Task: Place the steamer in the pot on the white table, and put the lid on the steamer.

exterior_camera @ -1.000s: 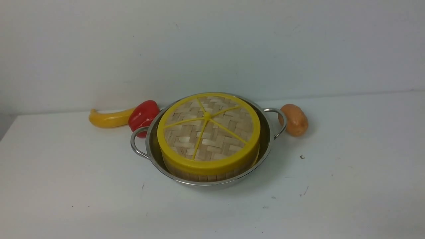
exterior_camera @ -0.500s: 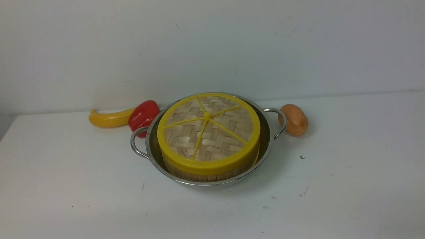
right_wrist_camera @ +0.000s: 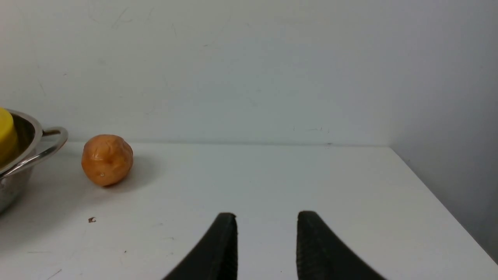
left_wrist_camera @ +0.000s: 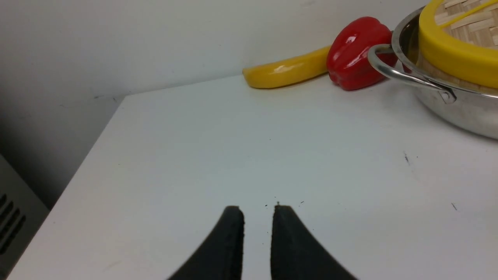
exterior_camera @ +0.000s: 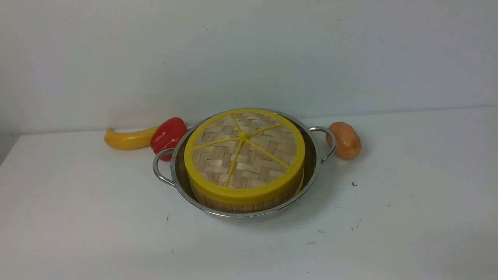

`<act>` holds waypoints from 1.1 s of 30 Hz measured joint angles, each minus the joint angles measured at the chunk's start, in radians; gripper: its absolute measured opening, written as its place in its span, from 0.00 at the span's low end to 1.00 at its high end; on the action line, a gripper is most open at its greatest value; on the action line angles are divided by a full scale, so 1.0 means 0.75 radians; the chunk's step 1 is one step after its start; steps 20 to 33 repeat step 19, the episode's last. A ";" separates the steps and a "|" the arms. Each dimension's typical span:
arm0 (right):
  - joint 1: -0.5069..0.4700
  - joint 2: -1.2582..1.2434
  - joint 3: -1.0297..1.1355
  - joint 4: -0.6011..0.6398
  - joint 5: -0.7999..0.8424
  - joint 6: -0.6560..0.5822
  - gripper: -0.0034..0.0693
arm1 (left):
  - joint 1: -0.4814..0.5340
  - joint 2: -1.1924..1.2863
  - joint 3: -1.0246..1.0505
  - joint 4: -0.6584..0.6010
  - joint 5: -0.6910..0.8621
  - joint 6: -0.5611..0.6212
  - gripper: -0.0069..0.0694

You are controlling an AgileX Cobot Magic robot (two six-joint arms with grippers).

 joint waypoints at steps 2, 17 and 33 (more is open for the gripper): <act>0.000 0.000 0.000 0.000 0.000 0.000 0.38 | 0.000 0.000 0.000 0.000 0.000 0.000 0.23; 0.000 0.000 0.000 0.000 0.000 0.000 0.38 | 0.000 0.000 0.000 0.000 0.000 0.000 0.23; 0.000 0.000 0.000 0.000 0.000 0.000 0.38 | 0.000 0.000 0.000 0.000 0.000 0.000 0.23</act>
